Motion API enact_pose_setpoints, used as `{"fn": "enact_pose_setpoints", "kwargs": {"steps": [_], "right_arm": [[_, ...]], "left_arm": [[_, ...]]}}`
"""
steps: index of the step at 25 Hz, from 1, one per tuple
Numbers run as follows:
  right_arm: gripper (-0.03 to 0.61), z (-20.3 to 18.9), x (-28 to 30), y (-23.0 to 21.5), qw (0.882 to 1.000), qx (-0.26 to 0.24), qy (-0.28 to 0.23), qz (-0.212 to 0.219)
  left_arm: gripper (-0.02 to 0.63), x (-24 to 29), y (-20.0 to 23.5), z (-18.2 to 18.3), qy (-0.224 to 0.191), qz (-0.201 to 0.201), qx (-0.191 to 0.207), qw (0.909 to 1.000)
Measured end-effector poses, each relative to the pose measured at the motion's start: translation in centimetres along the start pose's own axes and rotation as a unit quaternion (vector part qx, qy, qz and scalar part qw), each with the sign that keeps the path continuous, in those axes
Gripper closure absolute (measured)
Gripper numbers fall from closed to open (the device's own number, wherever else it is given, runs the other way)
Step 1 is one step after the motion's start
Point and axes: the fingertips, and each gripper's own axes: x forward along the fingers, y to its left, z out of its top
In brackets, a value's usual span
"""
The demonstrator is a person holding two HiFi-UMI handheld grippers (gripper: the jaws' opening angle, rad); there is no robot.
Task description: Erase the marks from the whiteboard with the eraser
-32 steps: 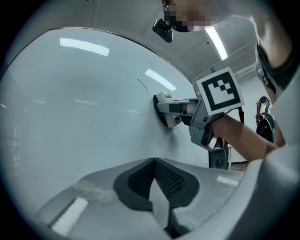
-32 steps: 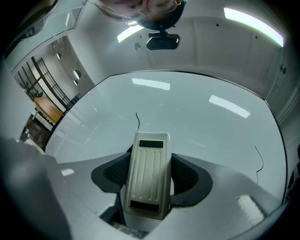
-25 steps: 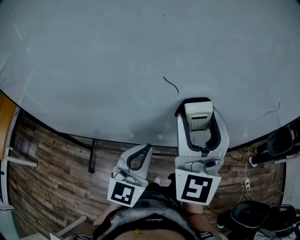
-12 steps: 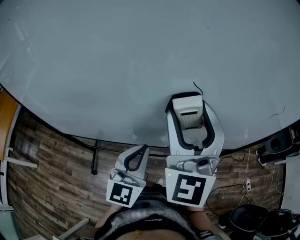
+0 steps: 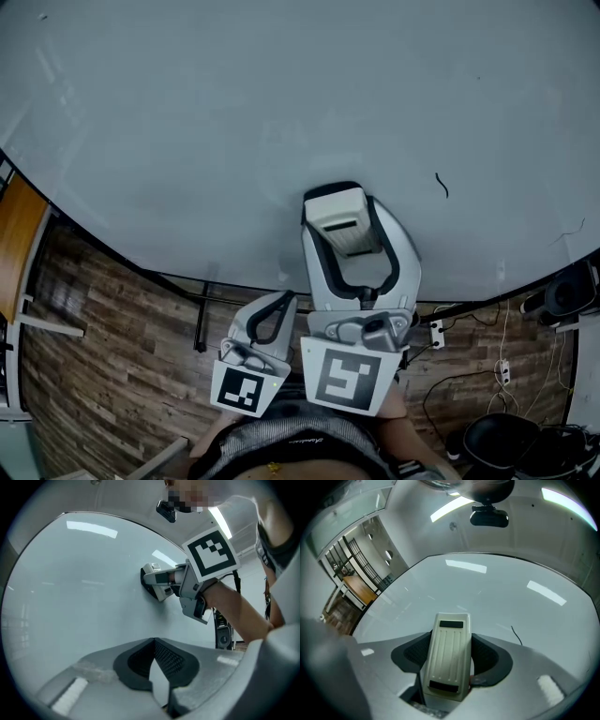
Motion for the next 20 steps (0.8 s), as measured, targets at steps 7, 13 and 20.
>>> {"fn": "enact_pose_setpoints", "kwargs": {"steps": [7, 13, 20], "right_arm": [[0.307, 1.9, 0.8, 2.1, 1.000, -0.012, -0.026, 0.009], [0.307, 2.8, 0.5, 1.0, 0.998, 0.019, -0.055, 0.024], [0.305, 4.5, -1.0, -6.7, 0.994, 0.050, -0.098, -0.022]], "left_arm": [[0.611, -1.5, 2.0, 0.1, 0.002, 0.013, 0.005, 0.9999], [0.611, -0.4, 1.3, 0.5, -0.004, 0.001, 0.010, 0.9999], [0.611, 2.4, -2.7, 1.0, -0.004, -0.026, 0.009, 0.9996]]}}
